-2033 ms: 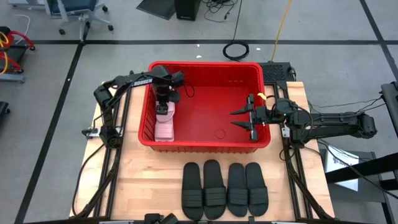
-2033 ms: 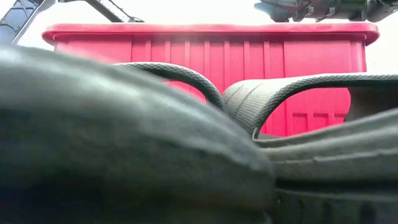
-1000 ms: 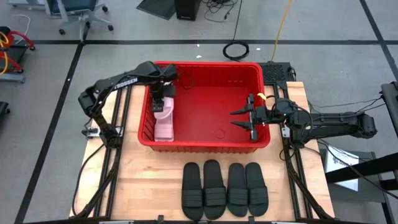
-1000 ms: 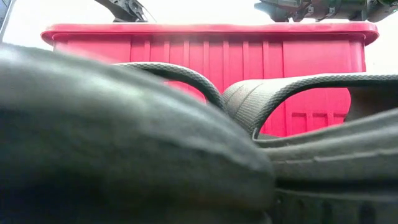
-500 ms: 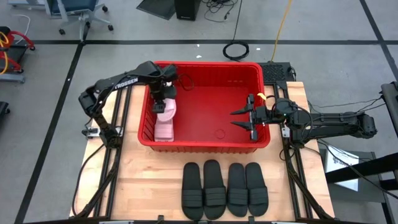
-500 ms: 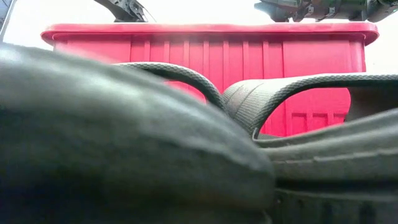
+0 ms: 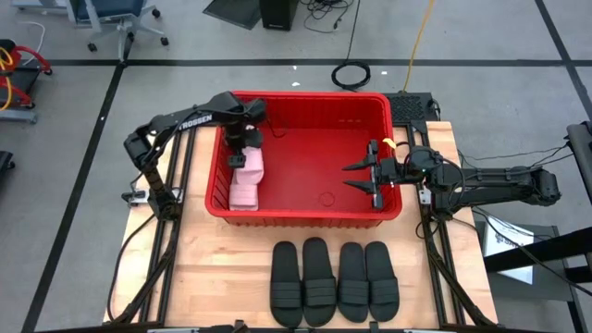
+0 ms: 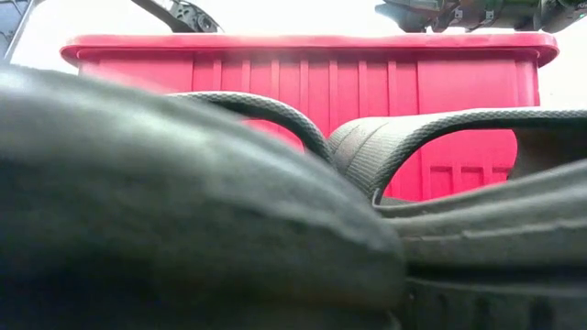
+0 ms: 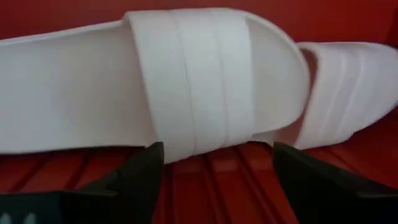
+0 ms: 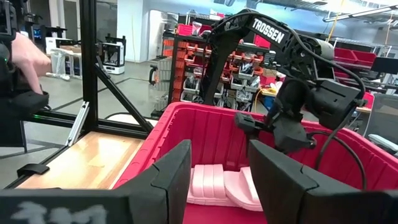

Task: Pick and place slides into bin
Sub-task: Put the pink slide into the red bin, then put the black slide into the red bin

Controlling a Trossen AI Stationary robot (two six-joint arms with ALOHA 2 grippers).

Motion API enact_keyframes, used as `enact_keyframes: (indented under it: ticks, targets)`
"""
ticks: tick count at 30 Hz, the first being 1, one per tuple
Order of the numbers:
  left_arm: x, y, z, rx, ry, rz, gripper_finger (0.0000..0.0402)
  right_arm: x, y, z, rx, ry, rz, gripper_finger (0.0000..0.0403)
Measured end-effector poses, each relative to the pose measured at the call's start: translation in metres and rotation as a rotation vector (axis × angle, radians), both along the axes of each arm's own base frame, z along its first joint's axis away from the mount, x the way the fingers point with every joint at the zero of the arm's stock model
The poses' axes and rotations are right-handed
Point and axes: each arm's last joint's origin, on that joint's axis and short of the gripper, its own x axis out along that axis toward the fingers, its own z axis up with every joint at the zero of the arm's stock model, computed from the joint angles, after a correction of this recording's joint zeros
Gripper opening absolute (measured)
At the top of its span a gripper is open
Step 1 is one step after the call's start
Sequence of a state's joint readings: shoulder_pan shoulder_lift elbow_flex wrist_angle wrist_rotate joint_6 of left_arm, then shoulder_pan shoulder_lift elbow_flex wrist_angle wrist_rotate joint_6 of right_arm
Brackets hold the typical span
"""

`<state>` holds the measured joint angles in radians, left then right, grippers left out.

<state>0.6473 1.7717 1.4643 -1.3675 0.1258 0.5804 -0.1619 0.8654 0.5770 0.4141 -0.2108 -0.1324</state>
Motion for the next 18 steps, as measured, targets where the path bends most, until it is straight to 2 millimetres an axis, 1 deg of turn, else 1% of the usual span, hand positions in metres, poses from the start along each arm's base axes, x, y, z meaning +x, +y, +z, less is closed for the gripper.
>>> enact_keyframes:
  ticks: [4, 8, 13, 18]
  targets:
    - [-0.004, -0.002, 0.008, 0.062, 0.011, 0.001, 0.0299, 0.000, 0.000, 0.000, -0.001, 0.000, 0.000, 0.0150]
    - [-0.005, -0.008, 0.020, 0.117, -0.035, -0.008, 0.0290, 0.000, 0.000, 0.000, -0.003, 0.000, 0.000, 0.0150]
    - [-0.009, -0.020, 0.047, 0.231, -0.145, -0.014, 0.0276, 0.000, 0.000, 0.000, -0.003, -0.001, 0.000, 0.0150]
    - [-0.017, -0.036, 0.082, 0.347, -0.339, 0.029, 0.0266, 0.000, 0.000, 0.000, -0.003, -0.001, 0.000, 0.0150]
